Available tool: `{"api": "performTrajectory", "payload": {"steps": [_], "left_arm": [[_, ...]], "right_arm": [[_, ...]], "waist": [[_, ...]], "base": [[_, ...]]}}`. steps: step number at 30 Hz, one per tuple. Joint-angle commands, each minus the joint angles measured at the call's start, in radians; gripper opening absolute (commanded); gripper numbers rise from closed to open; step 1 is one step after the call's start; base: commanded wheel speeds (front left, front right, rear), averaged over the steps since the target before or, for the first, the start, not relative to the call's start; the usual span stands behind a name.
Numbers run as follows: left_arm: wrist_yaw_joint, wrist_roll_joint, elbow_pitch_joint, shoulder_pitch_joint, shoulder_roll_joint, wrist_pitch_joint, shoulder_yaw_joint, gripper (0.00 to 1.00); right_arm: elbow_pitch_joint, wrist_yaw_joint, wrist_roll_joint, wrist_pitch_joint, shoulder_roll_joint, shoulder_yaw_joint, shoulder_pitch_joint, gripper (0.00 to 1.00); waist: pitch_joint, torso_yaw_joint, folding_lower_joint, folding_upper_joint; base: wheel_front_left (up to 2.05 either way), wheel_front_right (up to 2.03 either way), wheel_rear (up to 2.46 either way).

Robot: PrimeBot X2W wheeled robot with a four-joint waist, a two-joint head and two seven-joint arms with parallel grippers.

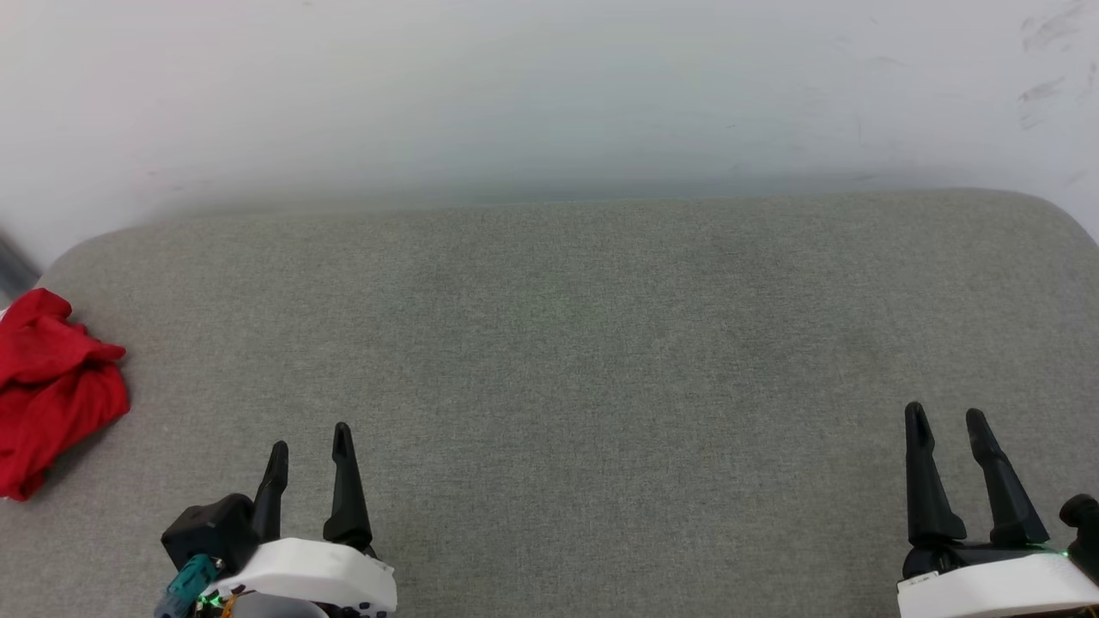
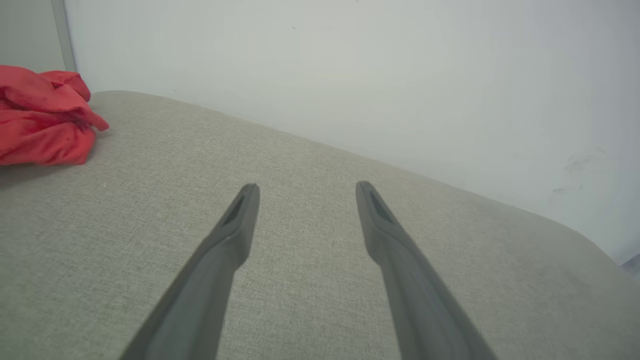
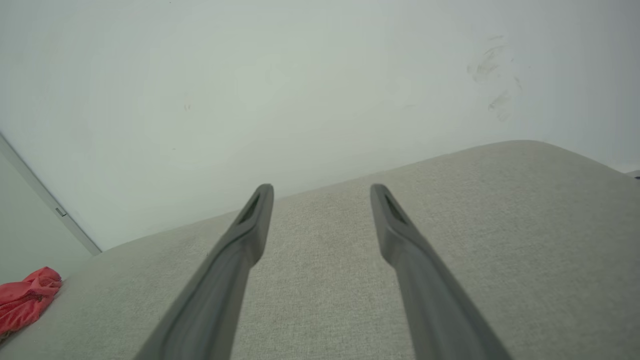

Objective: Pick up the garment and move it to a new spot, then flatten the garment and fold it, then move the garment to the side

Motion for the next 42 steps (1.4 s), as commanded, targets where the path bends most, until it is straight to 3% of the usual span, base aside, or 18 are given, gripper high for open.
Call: {"api": "performTrajectory", "payload": {"steps": [1, 27, 42], "left_arm": [[0.003, 0.029, -0.013, 0.000, 0.005, -0.010, -0.004, 1.00], [-0.023, 0.228, -0.022, 0.032, -0.004, -0.064, -0.016, 1.00], [-0.009, 0.301, -0.004, 0.047, -0.007, -0.093, -0.016, 1.00]], "right_arm": [[-0.018, 0.000, -0.030, -0.010, -0.003, -0.001, 0.009, 1.00], [-0.047, 0.000, -0.186, -0.064, -0.003, -0.013, 0.047, 1.00], [-0.048, 0.000, -0.255, -0.091, -0.003, -0.011, 0.070, 1.00]], "waist": [[0.000, 0.000, 0.0000, 0.0000], [0.004, 0.002, 0.0000, 0.0000], [0.010, 0.004, 0.0000, 0.0000]], "base": [[0.00, 0.00, 0.00], [0.00, 0.00, 0.00], [0.00, 0.00, 0.00]]}}
